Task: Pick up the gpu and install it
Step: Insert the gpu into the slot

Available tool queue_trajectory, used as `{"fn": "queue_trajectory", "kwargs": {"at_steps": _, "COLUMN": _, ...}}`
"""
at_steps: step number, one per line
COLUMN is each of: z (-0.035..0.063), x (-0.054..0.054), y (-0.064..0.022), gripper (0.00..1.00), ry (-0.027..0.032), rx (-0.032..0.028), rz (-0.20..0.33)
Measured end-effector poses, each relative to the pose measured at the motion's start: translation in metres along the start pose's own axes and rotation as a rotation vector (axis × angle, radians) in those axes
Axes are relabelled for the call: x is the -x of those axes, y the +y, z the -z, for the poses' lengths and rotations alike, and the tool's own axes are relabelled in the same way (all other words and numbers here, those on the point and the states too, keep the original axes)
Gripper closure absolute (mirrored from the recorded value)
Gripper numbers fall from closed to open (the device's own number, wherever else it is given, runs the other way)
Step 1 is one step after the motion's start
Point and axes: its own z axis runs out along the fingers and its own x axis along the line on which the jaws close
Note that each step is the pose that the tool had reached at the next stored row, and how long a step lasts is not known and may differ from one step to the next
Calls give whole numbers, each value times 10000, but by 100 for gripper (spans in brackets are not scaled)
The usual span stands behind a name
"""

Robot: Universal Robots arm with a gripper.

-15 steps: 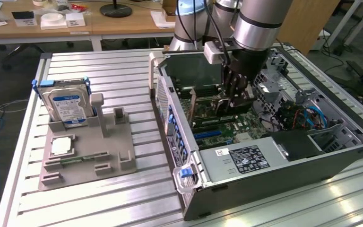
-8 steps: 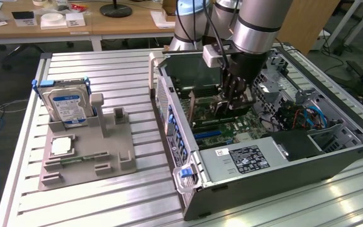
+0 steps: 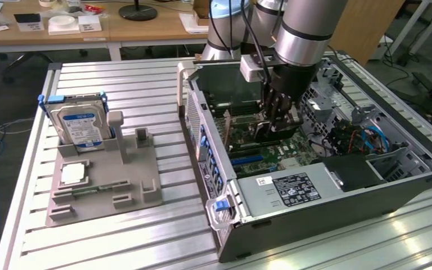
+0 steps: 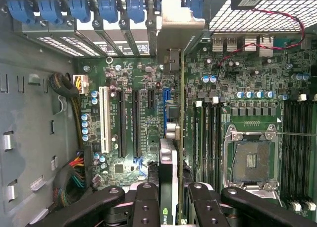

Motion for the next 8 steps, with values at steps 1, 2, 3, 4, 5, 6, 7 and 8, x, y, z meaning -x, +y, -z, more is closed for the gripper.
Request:
{"fn": "queue_trajectory", "kwargs": {"at_steps": 1, "z": 0, "x": 0, "y": 0, "gripper": 73, "ry": 0, "rx": 0, "rz": 0}}
{"fn": "queue_trajectory", "kwargs": {"at_steps": 2, "z": -2, "x": 0, "y": 0, "gripper": 73, "ry": -1, "rx": -1, "rz": -1}}
{"fn": "queue_trajectory", "kwargs": {"at_steps": 3, "z": -5, "x": -1, "y": 0, "gripper": 73, "ry": -2, "rx": -1, "rz": 0}}
{"fn": "queue_trajectory", "kwargs": {"at_steps": 4, "z": -7, "x": -3, "y": 1, "gripper": 73, "ry": -2, "rx": -1, "rz": -2}}
{"fn": "queue_trajectory", "kwargs": {"at_steps": 5, "z": -9, "x": -5, "y": 1, "gripper": 73, "ry": -1, "rx": 0, "rz": -2}}
{"fn": "queue_trajectory", "kwargs": {"at_steps": 6, "z": -11, "x": -9, "y": 0, "gripper": 73, "ry": -2, "rx": -1, "rz": -1}}
{"fn": "queue_trajectory", "kwargs": {"at_steps": 7, "z": -13, "x": -13, "y": 0, "gripper": 73, "ry": -1, "rx": 0, "rz": 0}}
{"fn": "queue_trajectory", "kwargs": {"at_steps": 8, "z": -15, "x": -16, "y": 0, "gripper": 73, "ry": -1, "rx": 0, "rz": -1}}
